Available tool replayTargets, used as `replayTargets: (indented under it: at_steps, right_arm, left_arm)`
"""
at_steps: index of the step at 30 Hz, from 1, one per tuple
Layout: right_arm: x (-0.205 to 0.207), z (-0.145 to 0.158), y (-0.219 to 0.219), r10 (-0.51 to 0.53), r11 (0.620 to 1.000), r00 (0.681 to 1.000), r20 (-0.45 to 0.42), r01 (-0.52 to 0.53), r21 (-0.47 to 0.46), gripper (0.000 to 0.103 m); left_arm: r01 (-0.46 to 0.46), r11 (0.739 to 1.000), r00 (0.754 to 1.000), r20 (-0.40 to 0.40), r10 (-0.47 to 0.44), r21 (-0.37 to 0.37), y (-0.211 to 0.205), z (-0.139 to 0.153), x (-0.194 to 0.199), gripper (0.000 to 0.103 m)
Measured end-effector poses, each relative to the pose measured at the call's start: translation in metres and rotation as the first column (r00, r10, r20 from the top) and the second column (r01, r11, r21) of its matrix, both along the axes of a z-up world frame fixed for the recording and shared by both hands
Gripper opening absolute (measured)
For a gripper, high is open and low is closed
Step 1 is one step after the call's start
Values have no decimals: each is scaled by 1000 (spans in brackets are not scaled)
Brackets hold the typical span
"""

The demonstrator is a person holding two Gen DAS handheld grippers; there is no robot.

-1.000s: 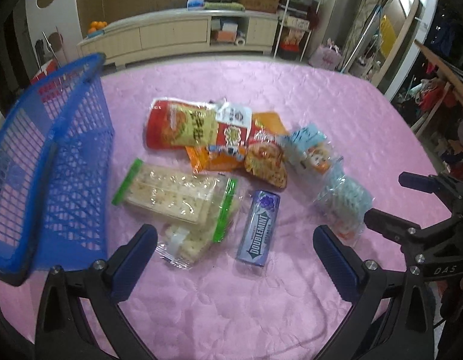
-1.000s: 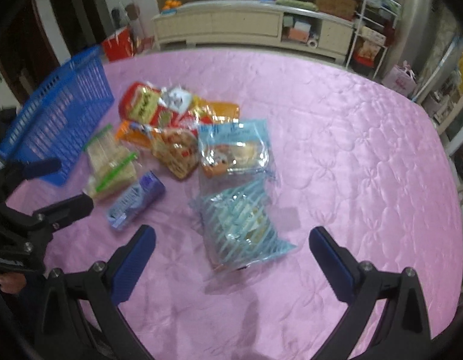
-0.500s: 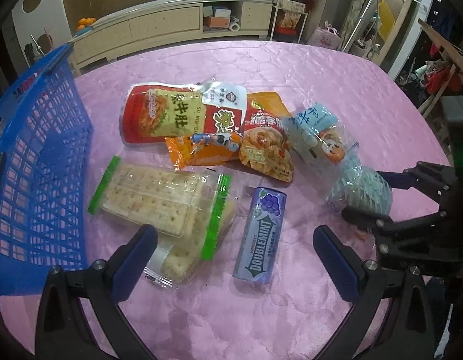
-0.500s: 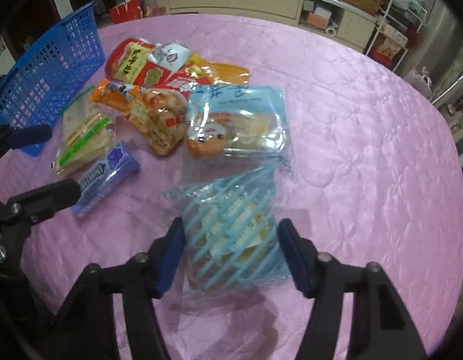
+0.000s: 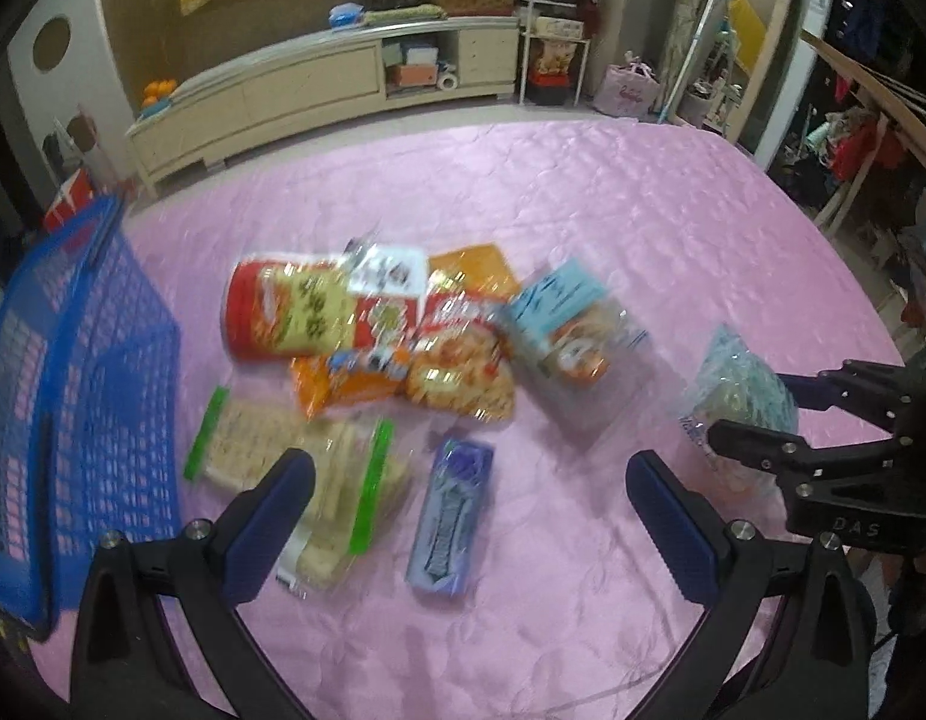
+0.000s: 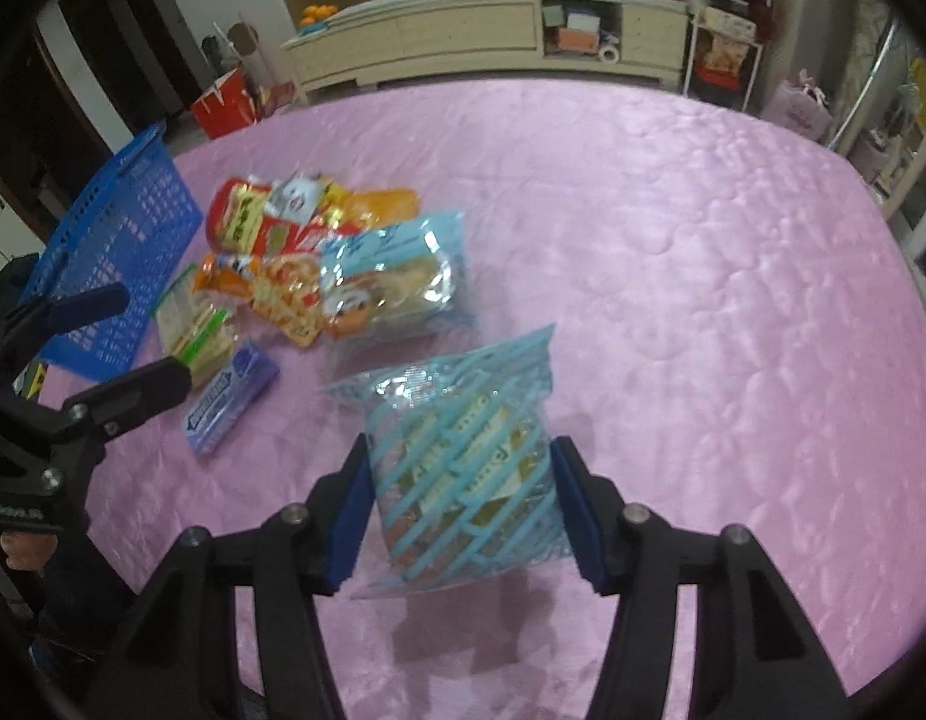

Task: Organize snacks
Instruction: 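Grasp the blue pastry bag with the left tool while the right tool holds the striped bag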

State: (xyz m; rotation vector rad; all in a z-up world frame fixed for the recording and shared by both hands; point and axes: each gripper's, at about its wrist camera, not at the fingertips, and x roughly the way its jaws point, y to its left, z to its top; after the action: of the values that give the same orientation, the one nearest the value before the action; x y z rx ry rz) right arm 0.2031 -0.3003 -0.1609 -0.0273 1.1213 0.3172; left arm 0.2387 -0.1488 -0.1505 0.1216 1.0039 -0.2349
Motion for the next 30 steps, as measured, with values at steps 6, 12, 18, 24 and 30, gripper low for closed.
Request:
replayTargets:
  at_steps: [6, 12, 18, 24, 30]
  right_arm:
    - [12, 11, -14, -33, 999, 998, 53, 34, -34, 61]
    - [31, 13, -24, -62, 996, 995, 83, 67, -60, 61]
    - [47, 6, -39, -103, 990, 990, 100, 111, -85, 61]
    - [62, -2, -49, -123, 987, 988, 96, 131, -91, 61]
    - [71, -11, -51, -121, 986, 989, 88, 130, -106, 61]
  left_arm:
    - [19, 1000, 1000, -14, -19, 2, -22, 1, 22, 103]
    - [-60, 997, 995, -85, 55, -58, -36, -8, 49, 103]
    - [-85, 995, 988, -132, 76, -61, -55, -27, 70, 103]
    - [-97, 994, 980, -180, 84, -60, -73, -44, 94, 103]
    - [-122, 992, 972, -207, 114, -27, -83, -62, 117, 103]
